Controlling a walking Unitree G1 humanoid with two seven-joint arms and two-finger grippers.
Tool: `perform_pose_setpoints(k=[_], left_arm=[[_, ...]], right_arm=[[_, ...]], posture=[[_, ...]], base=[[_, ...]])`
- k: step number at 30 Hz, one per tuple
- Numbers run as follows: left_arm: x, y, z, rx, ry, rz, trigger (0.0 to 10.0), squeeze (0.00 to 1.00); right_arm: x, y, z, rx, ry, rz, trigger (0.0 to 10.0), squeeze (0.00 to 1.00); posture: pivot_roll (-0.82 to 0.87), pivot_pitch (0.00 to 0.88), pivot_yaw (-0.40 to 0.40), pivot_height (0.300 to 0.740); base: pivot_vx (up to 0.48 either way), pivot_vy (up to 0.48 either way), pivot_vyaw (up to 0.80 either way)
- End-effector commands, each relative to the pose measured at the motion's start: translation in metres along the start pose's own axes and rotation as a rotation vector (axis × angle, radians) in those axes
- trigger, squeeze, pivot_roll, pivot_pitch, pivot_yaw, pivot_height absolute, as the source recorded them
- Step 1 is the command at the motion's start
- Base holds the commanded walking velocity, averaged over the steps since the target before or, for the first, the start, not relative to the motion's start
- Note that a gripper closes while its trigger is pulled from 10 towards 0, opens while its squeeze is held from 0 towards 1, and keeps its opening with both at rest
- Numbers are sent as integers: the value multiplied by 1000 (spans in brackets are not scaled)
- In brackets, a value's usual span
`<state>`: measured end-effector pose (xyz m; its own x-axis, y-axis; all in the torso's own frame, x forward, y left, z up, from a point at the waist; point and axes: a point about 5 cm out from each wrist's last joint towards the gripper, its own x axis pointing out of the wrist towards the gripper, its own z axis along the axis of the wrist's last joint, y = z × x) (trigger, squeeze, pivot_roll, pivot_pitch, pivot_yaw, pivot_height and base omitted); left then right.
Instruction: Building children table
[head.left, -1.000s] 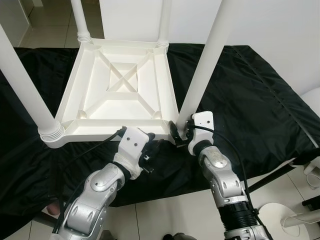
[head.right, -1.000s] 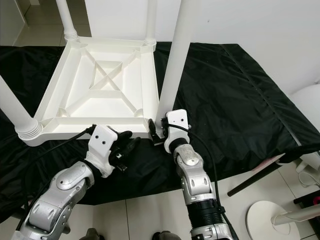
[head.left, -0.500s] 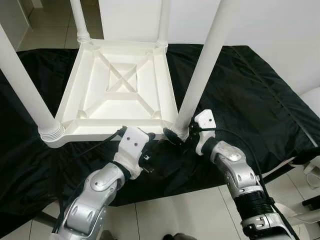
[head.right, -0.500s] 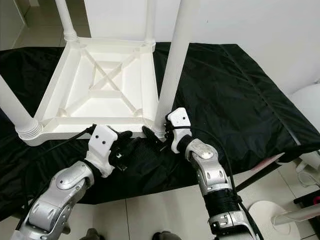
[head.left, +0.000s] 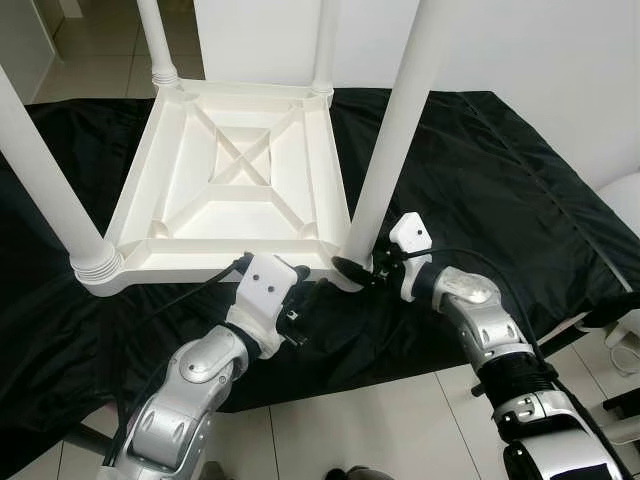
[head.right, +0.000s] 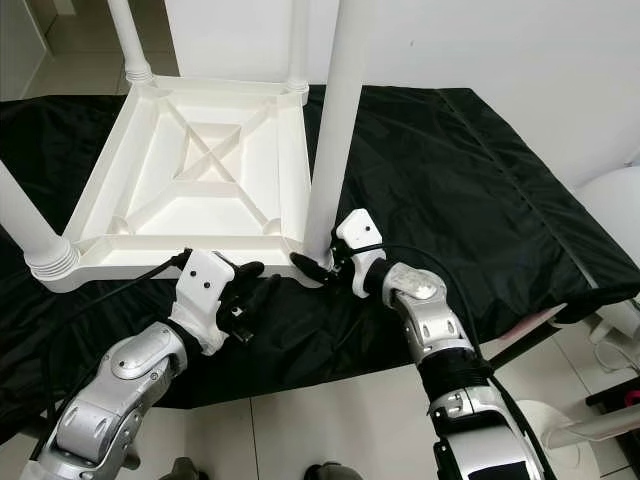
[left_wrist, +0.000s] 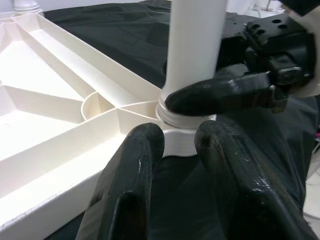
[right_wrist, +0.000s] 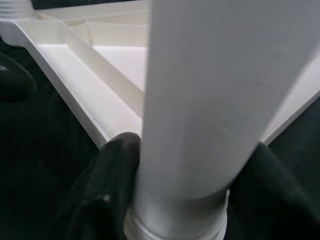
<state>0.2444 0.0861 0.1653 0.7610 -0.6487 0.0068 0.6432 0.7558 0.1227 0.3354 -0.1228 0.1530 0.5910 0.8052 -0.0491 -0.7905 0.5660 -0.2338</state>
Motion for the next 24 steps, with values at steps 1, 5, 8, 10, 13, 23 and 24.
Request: perform_pose_setpoints(k=[1, 5, 8, 10, 13, 23, 24], left_arm=[[-1, -2, 1, -1, 0, 3, 10000, 0], [-1, -2, 1, -2, 0, 3, 10000, 0], [-2, -3, 0, -5, 2, 2, 10000, 0], [-2, -3, 0, -7, 4, 2, 10000, 0], [-2, -3, 0, -8, 5, 2, 10000, 0], [-3, -4, -1, -11, 7, -2, 10000, 0], [-3, -4, -1, -11, 7, -4, 10000, 0]], right_arm=[[0, 5, -5, 8, 21, 45, 0, 0], [-1, 5, -6, 16, 20, 47, 0, 0], [-3, 7, -8, 31, 24, 44, 0, 0], [-2, 11, -9, 47, 20, 5, 10000, 0], [0, 12, -7, 59, 13, -64, 10000, 0], [7, 24, 0, 111, -12, -370, 10000, 0], [8, 26, 1, 134, -13, -447, 10000, 0]], posture=[[25, 85, -56, 740], [24, 89, -57, 740], [22, 94, -56, 740], [23, 96, -57, 740], [23, 97, -57, 740], [16, 98, -52, 740], [16, 98, -52, 740]], base=[[0, 0, 0], [0, 0, 0], [0, 0, 0], [0, 0, 0], [0, 0, 0], [0, 0, 0], [0, 0, 0]])
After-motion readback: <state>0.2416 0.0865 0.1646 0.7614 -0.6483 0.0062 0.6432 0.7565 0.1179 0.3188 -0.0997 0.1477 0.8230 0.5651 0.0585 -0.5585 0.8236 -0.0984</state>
